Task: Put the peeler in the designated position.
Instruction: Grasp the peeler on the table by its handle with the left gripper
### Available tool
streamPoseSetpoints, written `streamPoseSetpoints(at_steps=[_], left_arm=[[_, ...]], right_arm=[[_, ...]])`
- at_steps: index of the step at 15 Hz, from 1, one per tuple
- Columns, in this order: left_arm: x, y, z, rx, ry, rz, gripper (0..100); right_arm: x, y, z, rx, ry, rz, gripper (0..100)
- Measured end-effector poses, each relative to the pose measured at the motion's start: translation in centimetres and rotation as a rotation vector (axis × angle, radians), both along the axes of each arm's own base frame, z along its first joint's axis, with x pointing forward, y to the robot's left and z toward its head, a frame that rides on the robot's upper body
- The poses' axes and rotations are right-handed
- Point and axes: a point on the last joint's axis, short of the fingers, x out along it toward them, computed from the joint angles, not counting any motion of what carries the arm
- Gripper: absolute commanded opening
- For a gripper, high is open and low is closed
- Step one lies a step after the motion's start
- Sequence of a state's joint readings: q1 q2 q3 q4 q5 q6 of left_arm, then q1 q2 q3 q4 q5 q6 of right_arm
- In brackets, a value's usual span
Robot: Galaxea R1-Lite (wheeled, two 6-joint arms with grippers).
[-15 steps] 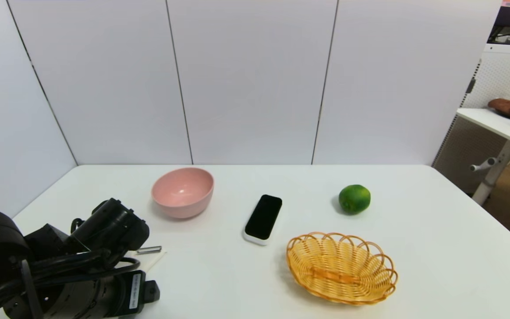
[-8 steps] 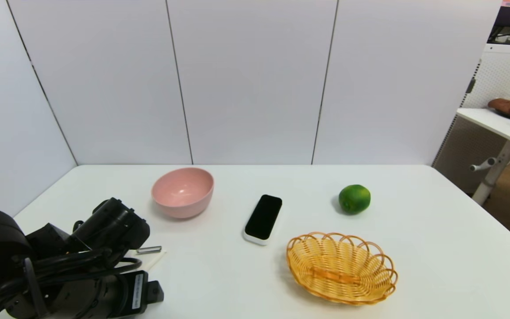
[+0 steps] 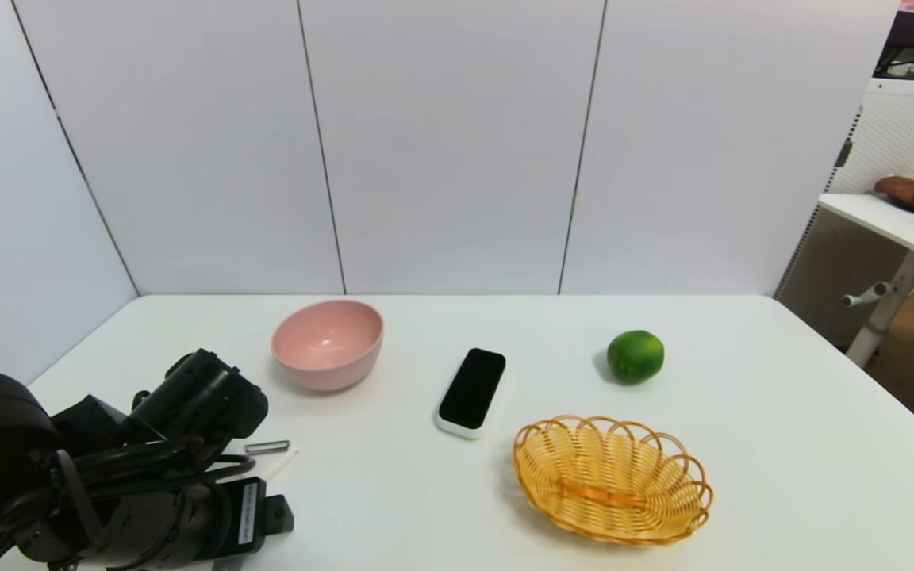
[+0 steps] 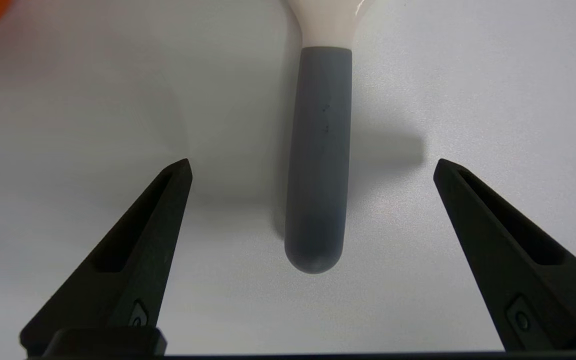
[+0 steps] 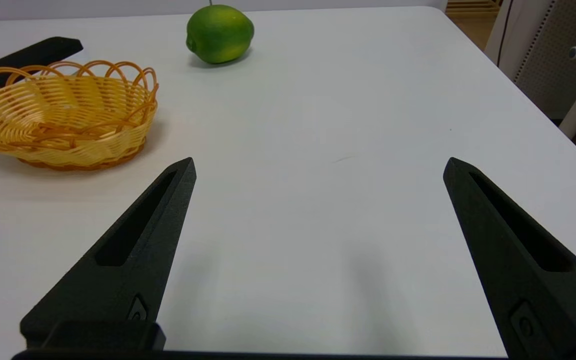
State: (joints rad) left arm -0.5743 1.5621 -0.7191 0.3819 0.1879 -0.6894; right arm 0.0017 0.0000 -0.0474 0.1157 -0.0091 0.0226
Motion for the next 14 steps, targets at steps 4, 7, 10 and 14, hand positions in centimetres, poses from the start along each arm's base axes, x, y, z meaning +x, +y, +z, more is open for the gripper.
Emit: streamPoseSetpoints(at_steps=[4, 7, 10, 14], left_arm=[[0.13, -0.07, -0.12, 0.004, 0.005, -0.003, 100], [0.26, -0.13, -0.13, 0.006, 0.005, -0.005, 100], [0.36, -0.10, -0.20, 0.011, 0.007, -0.005, 100], [0.60, 0.20, -0.22, 0.024, 0.007, -0.016, 100]], right_arm=[[0.00, 0.00, 0.00, 0.000, 0.000, 0.000, 100], [0.00, 0.00, 0.00, -0.001, 0.000, 0.000, 100], [0.00, 0.00, 0.00, 0.001, 0.000, 0.000, 100], [0.00, 0.00, 0.00, 0.001, 0.000, 0.000, 100]])
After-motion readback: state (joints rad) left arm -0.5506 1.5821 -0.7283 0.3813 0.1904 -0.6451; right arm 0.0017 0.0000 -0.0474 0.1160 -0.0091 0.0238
